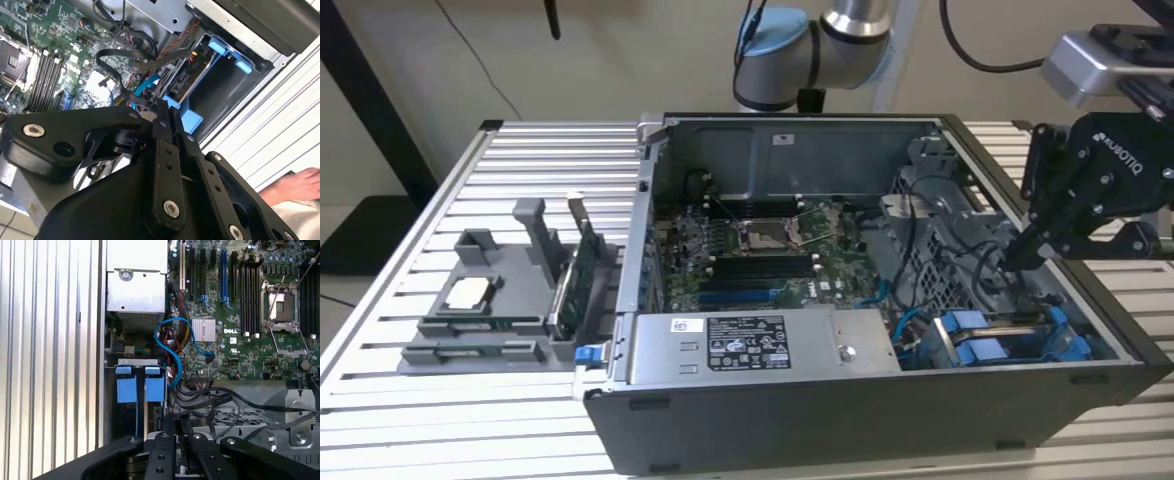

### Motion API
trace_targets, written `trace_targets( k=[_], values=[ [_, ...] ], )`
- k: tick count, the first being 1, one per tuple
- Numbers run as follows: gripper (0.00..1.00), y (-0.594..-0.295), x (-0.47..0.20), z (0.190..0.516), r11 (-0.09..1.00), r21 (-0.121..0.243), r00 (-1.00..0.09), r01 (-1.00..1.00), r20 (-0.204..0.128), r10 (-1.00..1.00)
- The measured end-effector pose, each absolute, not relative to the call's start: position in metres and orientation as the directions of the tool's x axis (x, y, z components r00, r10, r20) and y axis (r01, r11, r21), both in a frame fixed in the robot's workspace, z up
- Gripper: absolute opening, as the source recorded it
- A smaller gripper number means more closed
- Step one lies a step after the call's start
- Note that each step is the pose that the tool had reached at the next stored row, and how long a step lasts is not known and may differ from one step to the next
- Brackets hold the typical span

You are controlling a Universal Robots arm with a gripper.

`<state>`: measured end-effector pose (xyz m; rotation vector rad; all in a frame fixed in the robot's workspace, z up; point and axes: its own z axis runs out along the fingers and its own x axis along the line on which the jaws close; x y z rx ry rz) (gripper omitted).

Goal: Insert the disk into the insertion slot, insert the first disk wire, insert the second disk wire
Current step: 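Insert the second disk wire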

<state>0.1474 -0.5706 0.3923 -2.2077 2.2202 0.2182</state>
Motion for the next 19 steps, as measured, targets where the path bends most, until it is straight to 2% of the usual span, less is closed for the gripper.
trace_targets(
  k=[10, 19],
  values=[
    [0.16, -0.571, 0.147, 0.391, 0.001, 0.096, -0.011, -0.995, -0.100, -0.995],
    [0.16, -0.571, 0.147, 0.377, 0.001, 0.090, -0.010, -0.996, -0.100, -0.995]
  ],
)
